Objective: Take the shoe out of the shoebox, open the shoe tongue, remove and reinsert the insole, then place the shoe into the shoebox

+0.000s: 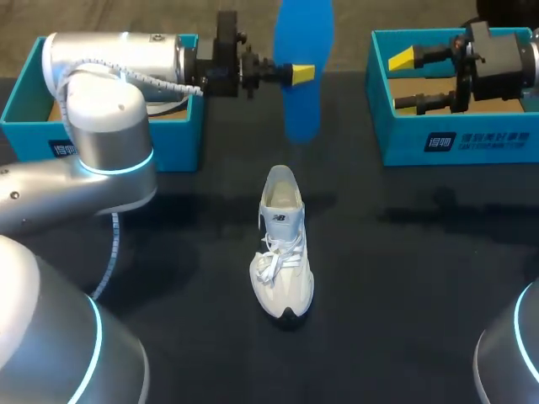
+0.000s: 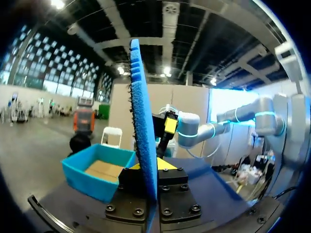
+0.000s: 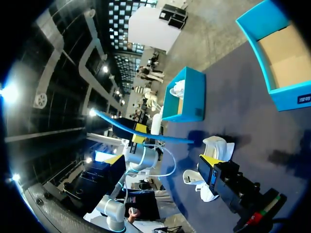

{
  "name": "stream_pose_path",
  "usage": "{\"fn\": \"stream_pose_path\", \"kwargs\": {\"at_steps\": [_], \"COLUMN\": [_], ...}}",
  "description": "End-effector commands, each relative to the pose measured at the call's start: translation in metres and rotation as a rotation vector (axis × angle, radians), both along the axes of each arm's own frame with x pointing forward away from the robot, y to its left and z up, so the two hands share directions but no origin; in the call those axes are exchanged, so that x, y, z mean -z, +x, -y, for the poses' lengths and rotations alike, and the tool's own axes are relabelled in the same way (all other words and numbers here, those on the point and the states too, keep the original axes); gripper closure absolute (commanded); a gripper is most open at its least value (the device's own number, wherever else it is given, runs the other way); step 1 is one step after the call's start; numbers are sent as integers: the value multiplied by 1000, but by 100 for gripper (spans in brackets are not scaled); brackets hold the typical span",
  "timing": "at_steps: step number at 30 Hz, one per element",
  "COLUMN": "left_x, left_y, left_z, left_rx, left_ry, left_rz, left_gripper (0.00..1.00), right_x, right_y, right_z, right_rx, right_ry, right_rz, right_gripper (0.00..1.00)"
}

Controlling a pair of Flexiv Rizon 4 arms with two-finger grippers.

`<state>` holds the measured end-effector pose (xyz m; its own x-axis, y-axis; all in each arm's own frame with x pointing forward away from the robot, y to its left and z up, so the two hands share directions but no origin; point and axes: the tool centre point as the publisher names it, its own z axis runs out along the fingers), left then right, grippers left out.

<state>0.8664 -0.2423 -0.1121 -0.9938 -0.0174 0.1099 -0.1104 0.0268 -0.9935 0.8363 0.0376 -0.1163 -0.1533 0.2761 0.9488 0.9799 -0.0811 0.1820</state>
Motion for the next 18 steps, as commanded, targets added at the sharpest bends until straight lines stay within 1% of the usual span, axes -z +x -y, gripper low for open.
{"fn": "stream_pose_path", "kwargs": {"at_steps": [1, 4, 6, 7, 13, 18], "left_x": [5, 4, 4, 4, 0, 0], "left_y": [7, 7, 7, 7, 7, 7], "left_z": [2, 3, 4, 4, 5, 5], "left_rx": [84, 127, 130, 127, 122, 122], "left_ry": [-119, -89, -103, -108, -120, -120], "left_rz": [602, 782, 862, 874, 1147, 1147], "left_gripper": [100, 100, 100, 100, 100, 100], "right_x": [0, 0, 0, 0, 0, 0], "right_y": [1, 1, 1, 1, 1, 1], "right_z": [-1, -1, -1, -1, -1, -1], "right_rx": [0, 0, 0, 0, 0, 0], "right_ry": [-3, -3, -3, -3, -3, -3], "right_rz": [-1, -1, -1, -1, -1, -1], "right_gripper": [0, 0, 0, 0, 0, 0]}}
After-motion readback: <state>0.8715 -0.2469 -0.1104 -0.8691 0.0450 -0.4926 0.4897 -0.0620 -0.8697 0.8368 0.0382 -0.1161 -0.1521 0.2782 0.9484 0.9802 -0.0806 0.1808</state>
